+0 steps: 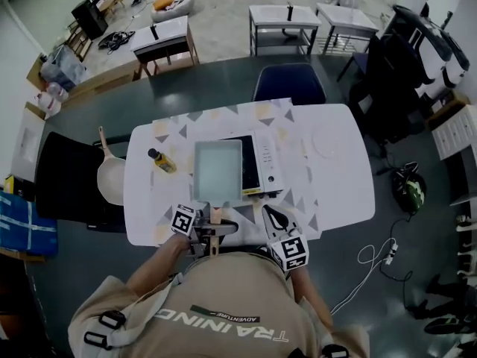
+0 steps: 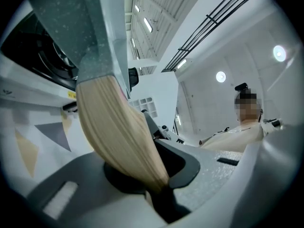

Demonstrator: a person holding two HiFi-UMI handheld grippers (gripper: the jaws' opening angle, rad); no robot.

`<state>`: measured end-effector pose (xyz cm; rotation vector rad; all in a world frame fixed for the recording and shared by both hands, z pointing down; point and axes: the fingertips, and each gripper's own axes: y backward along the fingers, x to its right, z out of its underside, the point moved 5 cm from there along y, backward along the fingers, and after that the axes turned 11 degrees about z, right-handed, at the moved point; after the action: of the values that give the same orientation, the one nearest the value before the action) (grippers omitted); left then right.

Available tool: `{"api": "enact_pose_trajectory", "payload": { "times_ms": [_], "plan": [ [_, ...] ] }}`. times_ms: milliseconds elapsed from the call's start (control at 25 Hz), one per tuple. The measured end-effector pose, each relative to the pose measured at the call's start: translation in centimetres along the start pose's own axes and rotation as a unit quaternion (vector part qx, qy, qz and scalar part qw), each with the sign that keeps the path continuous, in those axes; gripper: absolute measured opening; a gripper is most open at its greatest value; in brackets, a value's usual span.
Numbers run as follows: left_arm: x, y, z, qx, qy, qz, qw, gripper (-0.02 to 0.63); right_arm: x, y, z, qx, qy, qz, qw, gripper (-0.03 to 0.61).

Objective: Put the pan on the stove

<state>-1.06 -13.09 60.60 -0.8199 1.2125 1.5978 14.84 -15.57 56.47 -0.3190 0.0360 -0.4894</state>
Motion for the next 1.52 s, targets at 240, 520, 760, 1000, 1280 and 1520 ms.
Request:
{"api": "enact_pose_trajectory", "payload": {
  "times_ms": [240,520,760,1000,1280,1520],
  "plan": [
    [-1.4,0.3,-3.4,0.006,-0.003,0.006,1.0,0.052,-0.3,-1.5,-0.6,-0.006,-0.013,0.032,0.999,-0.001],
    [-2.9,-0.5,-5.6,0.033,0.002,0.007,0.9994,0.052,0.5,-2.9,-0.4,-0.022,-0.009,0.01,1.0,0.0],
    [-4.4,-0.6,-6.4,0.053,0.002,-0.023,0.9983,0.057,2.1,-4.3,-0.2,-0.027,-0.007,-0.02,0.999,0.0],
    [-6.2,-0.7,-7.0,0.06,0.009,-0.037,0.9974,0.061,4.0,-5.9,-0.1,-0.031,-0.019,-0.034,0.999,-0.001],
    [-7.1,-0.5,-6.6,0.059,0.026,-0.039,0.9972,0.065,4.7,-5.7,-0.7,-0.037,-0.006,-0.034,0.999,0.0],
    [-8.2,-0.4,-6.4,0.055,0.024,-0.049,0.997,0.064,5.5,-5.1,-1.4,-0.034,0.001,-0.03,0.999,0.0]
  ]
}}
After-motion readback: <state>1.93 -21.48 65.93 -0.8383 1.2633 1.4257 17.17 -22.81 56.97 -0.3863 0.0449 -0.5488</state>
